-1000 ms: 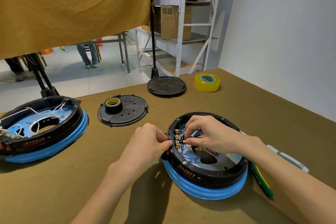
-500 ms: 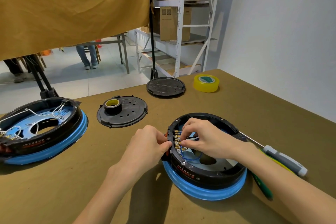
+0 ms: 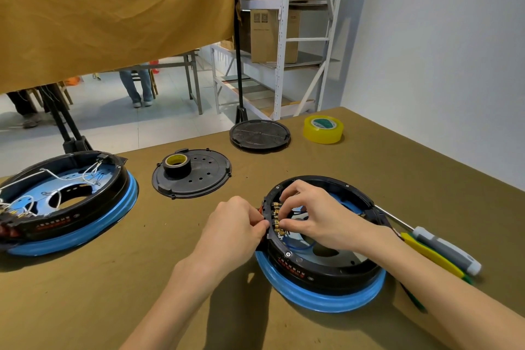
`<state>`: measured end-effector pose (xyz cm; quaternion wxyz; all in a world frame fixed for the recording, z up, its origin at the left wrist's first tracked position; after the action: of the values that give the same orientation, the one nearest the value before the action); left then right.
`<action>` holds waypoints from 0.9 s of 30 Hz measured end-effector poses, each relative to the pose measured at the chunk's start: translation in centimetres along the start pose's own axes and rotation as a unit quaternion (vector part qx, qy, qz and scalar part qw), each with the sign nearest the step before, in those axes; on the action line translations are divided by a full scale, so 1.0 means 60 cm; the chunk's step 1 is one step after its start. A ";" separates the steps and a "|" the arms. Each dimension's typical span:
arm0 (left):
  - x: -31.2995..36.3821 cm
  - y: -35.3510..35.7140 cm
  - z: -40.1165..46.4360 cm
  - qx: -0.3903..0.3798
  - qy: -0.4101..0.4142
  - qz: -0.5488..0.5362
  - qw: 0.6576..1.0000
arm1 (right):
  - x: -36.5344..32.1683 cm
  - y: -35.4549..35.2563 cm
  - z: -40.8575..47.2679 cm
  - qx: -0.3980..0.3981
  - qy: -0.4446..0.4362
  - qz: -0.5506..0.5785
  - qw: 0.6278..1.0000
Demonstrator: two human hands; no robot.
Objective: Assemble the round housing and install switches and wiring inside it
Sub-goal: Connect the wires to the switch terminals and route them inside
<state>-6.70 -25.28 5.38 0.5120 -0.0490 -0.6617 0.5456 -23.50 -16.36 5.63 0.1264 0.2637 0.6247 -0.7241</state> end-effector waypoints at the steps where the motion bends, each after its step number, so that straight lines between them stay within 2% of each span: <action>1: 0.000 -0.001 0.000 0.000 0.000 0.000 1.000 | 0.000 0.000 -0.001 0.002 0.001 0.003 1.000; 6: -0.002 -0.006 0.001 -0.013 0.004 0.009 1.000 | -0.008 -0.015 0.006 -0.029 0.015 0.036 0.999; 9: -0.009 -0.005 0.007 -0.004 -0.001 0.016 1.000 | -0.011 -0.020 0.013 0.005 0.026 0.058 0.998; 17: -0.019 -0.002 0.012 -0.003 -0.003 0.023 1.000 | -0.013 -0.020 0.020 0.020 0.018 -0.014 1.000; 27: -0.018 -0.002 0.012 0.000 0.008 -0.005 1.000 | -0.017 -0.024 0.030 -0.047 -0.002 -0.123 0.991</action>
<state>-6.66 -26.50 4.89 0.5197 -0.0502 -0.6578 0.5429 -23.76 -17.99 7.53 0.0496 0.1769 0.6856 -0.7045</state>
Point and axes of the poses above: each hand's wrist, its own z-axis towards the middle knuckle, its own y-axis out of the palm, x = y × z, the point moved 2 cm from there along z, towards the middle knuckle, and after that the axes turned 7 degrees about y, right-handed, at the moved point
